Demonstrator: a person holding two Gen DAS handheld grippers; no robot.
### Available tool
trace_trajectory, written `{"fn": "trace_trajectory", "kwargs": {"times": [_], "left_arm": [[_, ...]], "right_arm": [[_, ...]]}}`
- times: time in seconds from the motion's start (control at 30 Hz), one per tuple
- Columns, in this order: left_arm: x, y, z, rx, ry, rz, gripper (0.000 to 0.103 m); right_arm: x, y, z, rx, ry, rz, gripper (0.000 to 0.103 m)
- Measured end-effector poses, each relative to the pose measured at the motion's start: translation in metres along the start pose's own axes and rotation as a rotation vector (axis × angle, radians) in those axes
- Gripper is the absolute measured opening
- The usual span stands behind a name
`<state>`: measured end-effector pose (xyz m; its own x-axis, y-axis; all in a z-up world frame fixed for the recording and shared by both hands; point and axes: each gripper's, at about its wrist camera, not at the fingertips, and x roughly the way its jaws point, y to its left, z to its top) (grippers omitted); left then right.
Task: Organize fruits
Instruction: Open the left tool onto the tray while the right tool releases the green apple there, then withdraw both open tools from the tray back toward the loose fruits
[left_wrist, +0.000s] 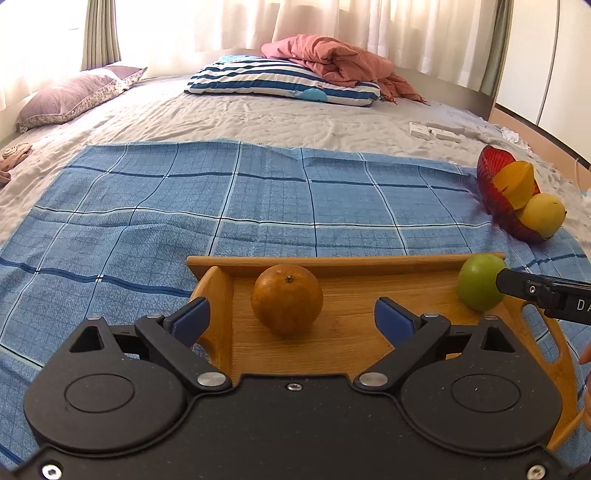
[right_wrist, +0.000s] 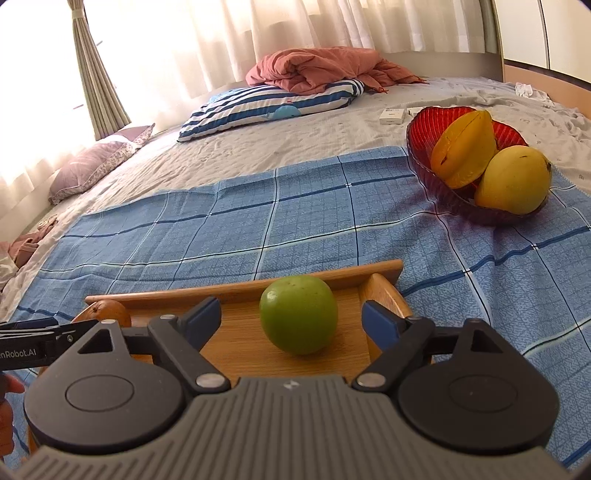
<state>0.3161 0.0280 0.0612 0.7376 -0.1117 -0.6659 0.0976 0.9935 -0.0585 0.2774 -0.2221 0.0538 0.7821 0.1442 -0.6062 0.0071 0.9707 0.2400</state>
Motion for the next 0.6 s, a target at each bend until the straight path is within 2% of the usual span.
{"fn": "trace_trajectory", "kwargs": {"times": [0.13, 0.4, 0.6], "left_arm": [[-0.022, -0.005, -0.012, 0.021, -0.028, -0.003, 0.097], [-0.068, -0.011, -0.050, 0.021, -0.069, -0.063, 0.097], [-0.102, -0.019, -0.079, 0.035, -0.130, -0.059, 0.098]], "right_arm": [[-0.021, 0.007, -0.010, -0.050, -0.022, 0.019, 0.093], [-0.067, 0.020, -0.036, -0.132, -0.085, 0.067, 0.097], [-0.096, 0.024, -0.060, -0.146, -0.135, 0.093, 0.097]]}}
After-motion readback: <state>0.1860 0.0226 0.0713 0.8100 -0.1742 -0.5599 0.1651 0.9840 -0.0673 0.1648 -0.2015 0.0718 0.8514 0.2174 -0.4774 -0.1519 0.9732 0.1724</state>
